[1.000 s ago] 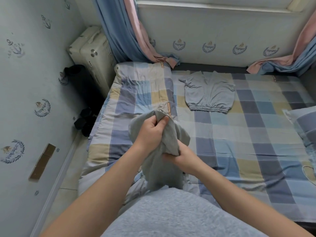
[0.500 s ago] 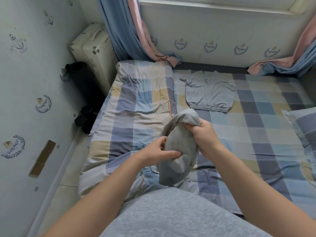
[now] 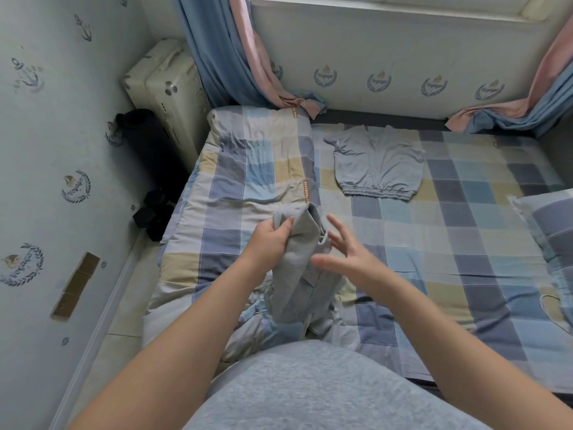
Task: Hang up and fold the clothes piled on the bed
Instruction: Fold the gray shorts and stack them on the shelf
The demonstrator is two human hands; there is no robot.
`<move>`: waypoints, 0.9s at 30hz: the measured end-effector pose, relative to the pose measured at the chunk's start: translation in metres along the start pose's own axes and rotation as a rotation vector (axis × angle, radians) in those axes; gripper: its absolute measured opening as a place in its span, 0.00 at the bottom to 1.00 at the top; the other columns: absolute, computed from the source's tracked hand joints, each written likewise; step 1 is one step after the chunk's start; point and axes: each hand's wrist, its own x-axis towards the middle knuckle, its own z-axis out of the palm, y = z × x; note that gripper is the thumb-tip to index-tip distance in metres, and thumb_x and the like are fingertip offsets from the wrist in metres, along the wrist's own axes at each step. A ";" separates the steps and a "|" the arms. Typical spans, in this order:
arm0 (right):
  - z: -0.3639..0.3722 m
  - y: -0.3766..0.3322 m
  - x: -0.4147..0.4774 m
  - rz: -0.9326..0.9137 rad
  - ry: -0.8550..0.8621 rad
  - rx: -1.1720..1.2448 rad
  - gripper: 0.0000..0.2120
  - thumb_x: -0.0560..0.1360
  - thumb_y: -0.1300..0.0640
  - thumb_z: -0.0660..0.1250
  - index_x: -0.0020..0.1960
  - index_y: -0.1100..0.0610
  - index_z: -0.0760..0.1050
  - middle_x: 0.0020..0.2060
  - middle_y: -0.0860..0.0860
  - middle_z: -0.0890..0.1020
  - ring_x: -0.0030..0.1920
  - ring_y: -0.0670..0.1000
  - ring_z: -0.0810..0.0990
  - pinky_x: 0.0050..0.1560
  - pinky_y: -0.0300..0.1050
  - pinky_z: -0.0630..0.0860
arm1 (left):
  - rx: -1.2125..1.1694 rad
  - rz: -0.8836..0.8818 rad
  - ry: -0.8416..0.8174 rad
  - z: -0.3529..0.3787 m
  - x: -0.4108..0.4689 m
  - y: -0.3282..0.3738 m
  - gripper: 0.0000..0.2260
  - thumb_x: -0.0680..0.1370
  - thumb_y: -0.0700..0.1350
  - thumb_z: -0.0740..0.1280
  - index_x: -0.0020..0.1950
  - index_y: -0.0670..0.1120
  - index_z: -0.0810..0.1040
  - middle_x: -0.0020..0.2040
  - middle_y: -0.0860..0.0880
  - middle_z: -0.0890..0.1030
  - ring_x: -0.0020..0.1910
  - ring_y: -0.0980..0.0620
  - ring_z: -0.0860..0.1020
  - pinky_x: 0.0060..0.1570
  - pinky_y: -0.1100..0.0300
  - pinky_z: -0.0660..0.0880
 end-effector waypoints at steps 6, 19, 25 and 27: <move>0.028 0.015 0.003 -0.029 0.078 -0.024 0.29 0.73 0.69 0.73 0.70 0.53 0.71 0.58 0.51 0.84 0.60 0.50 0.82 0.58 0.48 0.81 | -0.140 -0.053 -0.056 0.002 0.000 0.003 0.13 0.83 0.49 0.65 0.55 0.40 0.82 0.50 0.42 0.86 0.48 0.46 0.84 0.48 0.52 0.81; 0.002 -0.039 0.020 0.010 0.377 0.439 0.13 0.78 0.67 0.68 0.60 0.57 0.76 0.46 0.56 0.86 0.41 0.54 0.86 0.36 0.47 0.82 | 0.047 0.020 -0.388 -0.015 -0.016 -0.015 0.24 0.74 0.43 0.77 0.68 0.51 0.73 0.56 0.56 0.83 0.55 0.58 0.83 0.48 0.67 0.77; -0.003 -0.055 0.015 0.013 0.320 0.704 0.11 0.79 0.68 0.65 0.61 0.61 0.75 0.46 0.58 0.84 0.41 0.55 0.85 0.36 0.48 0.83 | 0.403 0.059 -0.231 0.001 -0.009 -0.046 0.13 0.77 0.46 0.73 0.60 0.53 0.75 0.55 0.51 0.81 0.54 0.53 0.80 0.52 0.56 0.79; -0.007 -0.056 0.015 -0.004 0.347 0.765 0.11 0.80 0.67 0.63 0.62 0.62 0.74 0.45 0.58 0.84 0.40 0.54 0.85 0.36 0.47 0.82 | 0.380 0.062 -0.171 -0.001 -0.004 -0.050 0.07 0.79 0.47 0.70 0.55 0.50 0.77 0.50 0.48 0.82 0.51 0.47 0.81 0.52 0.48 0.77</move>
